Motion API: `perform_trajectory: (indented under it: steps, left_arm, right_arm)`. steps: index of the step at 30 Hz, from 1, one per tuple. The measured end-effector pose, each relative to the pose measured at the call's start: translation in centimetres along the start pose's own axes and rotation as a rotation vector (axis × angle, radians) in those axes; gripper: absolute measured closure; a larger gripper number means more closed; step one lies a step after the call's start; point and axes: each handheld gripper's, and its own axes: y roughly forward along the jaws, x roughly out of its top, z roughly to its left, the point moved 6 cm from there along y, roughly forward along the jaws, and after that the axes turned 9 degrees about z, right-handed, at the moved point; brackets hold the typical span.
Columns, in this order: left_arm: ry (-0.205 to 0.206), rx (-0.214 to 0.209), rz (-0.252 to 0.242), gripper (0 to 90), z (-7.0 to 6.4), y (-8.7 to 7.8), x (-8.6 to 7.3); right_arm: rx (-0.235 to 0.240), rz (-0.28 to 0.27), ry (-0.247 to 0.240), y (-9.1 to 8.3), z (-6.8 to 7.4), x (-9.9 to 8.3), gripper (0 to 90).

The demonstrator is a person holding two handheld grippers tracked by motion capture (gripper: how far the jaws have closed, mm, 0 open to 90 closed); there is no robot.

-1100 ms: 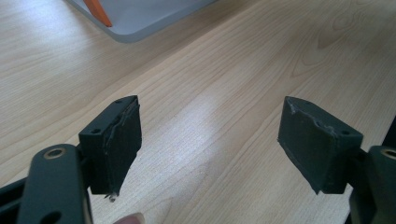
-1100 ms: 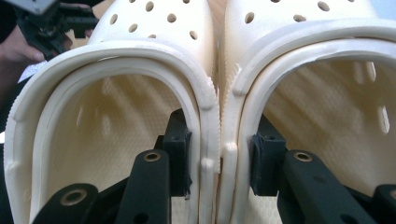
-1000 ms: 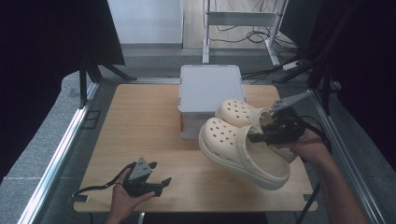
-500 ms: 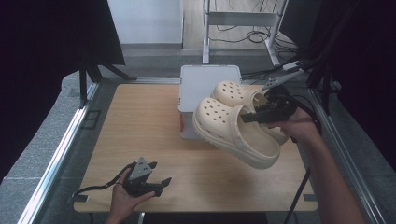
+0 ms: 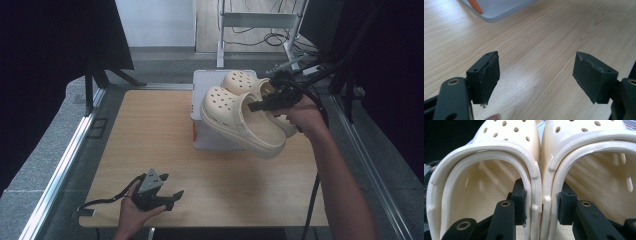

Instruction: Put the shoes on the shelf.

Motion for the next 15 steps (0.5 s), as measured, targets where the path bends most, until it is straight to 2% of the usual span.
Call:
perform_trajectory:
  steps: [11, 15]
  left_arm:
    - [0.002, 0.001, 0.002, 22.0, 0.0, 0.0, 0.0]
    - [0.004, 0.005, 0.003, 22.1, 0.0, 0.1, -0.1]
  right_arm:
    - [-0.045, 0.025, 0.051, 1.8, -2.2, 3.8, 66.4]
    - [-0.062, 0.019, 0.092, 2.7, -2.7, 5.1, 66.4]
